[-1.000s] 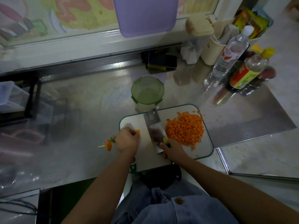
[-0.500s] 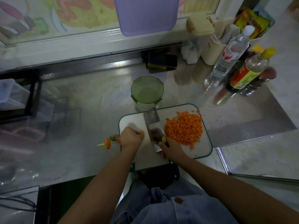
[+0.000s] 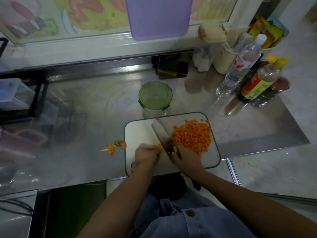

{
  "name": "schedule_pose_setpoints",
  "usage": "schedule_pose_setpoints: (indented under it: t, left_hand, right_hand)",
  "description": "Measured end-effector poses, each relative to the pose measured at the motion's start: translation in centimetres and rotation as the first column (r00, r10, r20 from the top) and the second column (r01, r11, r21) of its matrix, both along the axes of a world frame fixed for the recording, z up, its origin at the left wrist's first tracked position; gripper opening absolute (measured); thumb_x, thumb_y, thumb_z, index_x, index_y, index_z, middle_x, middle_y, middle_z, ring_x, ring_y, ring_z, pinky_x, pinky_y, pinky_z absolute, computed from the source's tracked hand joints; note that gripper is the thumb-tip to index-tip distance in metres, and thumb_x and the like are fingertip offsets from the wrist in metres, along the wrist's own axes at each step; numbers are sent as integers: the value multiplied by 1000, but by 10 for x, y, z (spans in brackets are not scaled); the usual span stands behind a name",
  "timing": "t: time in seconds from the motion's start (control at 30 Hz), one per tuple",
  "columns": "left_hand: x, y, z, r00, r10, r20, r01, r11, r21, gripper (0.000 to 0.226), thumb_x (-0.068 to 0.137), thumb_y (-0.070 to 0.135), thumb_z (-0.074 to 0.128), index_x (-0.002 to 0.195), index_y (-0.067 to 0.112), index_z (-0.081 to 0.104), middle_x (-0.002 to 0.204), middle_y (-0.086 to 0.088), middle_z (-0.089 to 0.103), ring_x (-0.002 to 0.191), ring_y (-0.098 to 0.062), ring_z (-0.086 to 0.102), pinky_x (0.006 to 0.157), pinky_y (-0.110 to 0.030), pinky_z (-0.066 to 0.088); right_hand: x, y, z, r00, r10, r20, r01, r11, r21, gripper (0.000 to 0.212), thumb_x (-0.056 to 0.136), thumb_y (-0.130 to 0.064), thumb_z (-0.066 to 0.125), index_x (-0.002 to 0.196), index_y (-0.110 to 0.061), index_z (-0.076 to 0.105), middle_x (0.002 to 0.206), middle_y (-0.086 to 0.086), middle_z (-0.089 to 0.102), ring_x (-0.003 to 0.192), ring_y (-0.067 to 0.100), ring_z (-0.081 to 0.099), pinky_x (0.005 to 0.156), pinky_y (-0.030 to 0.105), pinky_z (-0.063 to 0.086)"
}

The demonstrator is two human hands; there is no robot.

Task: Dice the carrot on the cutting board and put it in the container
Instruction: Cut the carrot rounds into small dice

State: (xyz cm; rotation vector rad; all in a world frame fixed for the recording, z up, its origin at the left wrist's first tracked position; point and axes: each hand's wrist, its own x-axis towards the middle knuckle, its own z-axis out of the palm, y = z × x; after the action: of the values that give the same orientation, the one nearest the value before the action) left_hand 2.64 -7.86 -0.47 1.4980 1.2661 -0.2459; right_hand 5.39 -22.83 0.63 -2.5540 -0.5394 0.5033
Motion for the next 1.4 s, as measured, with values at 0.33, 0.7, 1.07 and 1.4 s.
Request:
schedule_pose_setpoints:
  t: [0.33,0.7,1.07,1.4]
  left_hand:
    - [-6,7,6,998,-54,-42,58,992,111,28,69,29,81,49,16,67,55,-4,67,60,-22,67,69,-32,59]
    - [-5,6,8,985,-138,-106,159,961,226,24,71,41,76,81,21,79,80,-2,74,79,-23,68,72,-28,55]
    - [-2,6,3,988,-108,-106,129,968,217,22,68,36,78,84,20,79,82,-5,74,79,-24,68,75,-32,58]
    - [2,11,3,982,-143,-120,163,972,171,15,68,23,81,80,15,77,81,-9,73,79,-26,69,71,-27,56]
  right_hand:
    - [-10,6,0,995,92,-26,-93,995,-46,25,98,-33,42,100,-13,56,88,11,62,79,28,58,61,32,38]
    - [-9,7,16,993,107,42,-106,994,-27,23,98,-30,44,98,-11,57,80,10,62,71,28,59,55,31,35]
    - [-18,8,13,988,150,19,-147,982,-120,18,97,-26,41,99,-12,52,88,11,61,79,29,60,58,30,35]
    - [-19,17,7,977,215,11,-208,956,-207,21,97,-23,38,105,-8,51,93,14,62,82,32,61,59,31,38]
